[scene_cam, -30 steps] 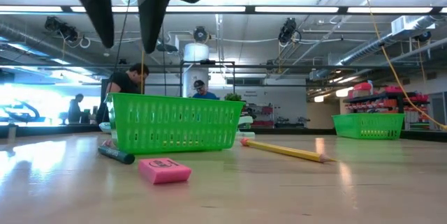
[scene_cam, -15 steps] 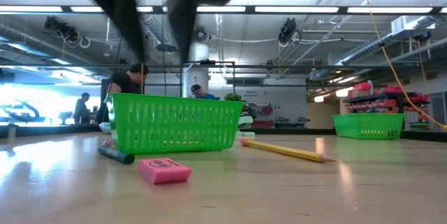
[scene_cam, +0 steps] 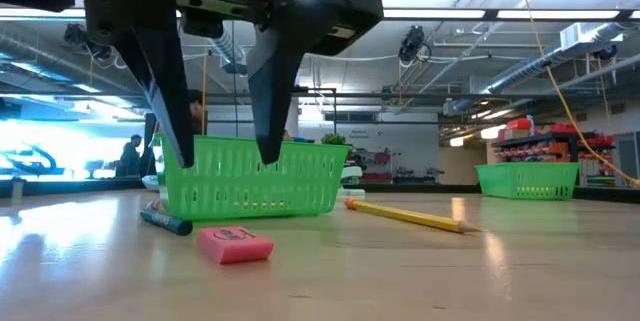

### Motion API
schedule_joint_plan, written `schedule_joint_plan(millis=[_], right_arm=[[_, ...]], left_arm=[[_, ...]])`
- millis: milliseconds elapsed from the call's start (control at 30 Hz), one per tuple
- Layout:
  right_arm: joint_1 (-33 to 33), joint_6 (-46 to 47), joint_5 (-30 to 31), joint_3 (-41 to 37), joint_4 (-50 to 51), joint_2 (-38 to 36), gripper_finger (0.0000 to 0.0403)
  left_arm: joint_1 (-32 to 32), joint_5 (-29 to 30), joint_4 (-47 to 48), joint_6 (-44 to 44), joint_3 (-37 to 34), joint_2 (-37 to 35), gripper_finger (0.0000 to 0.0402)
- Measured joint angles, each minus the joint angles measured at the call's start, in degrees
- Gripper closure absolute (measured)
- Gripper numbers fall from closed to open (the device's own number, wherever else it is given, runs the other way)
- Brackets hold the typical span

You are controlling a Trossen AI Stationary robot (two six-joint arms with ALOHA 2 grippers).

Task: Sort crayons/erasers/pens/pencils in bins
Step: Put the pink eraser into the bottom left green bin

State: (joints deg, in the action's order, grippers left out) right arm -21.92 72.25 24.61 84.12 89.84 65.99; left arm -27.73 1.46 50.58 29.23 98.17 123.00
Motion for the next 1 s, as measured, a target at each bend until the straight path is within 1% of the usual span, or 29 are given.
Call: schedule_joint_plan(millis=[100, 200, 300, 533, 767, 1000], right_arm=[[-1.5, 1.3, 1.7, 0.0, 0.0, 0.0, 0.0265], [-2.4, 1.5, 2.7, 0.0, 0.1, 0.0, 0.0265], [-3.2, 1.9, 4.2, 0.0, 0.2, 0.0, 0.0265], [-3.4, 2.2, 5.2, 0.0, 0.2, 0.0, 0.0265], [-3.4, 2.4, 6.1, 0.0, 0.2, 0.0, 0.0265], [-3.4, 2.4, 6.5, 0.0, 0.2, 0.0, 0.0265]], left_arm=[[0.3, -2.4, -0.2, 0.0, 0.0, 0.0, 0.0201], [0.4, -2.6, -0.6, 0.0, 0.0, 0.8, 0.0184], [0.4, -2.7, -1.8, 0.0, 0.0, 1.4, 0.0176], [0.7, -2.7, -3.3, -1.4, 0.0, 3.8, 0.0185], [1.3, -2.9, -3.5, -1.6, 0.0, 4.1, 0.0189], [1.6, -3.8, -4.0, -1.6, 0.1, 5.5, 0.0209]])
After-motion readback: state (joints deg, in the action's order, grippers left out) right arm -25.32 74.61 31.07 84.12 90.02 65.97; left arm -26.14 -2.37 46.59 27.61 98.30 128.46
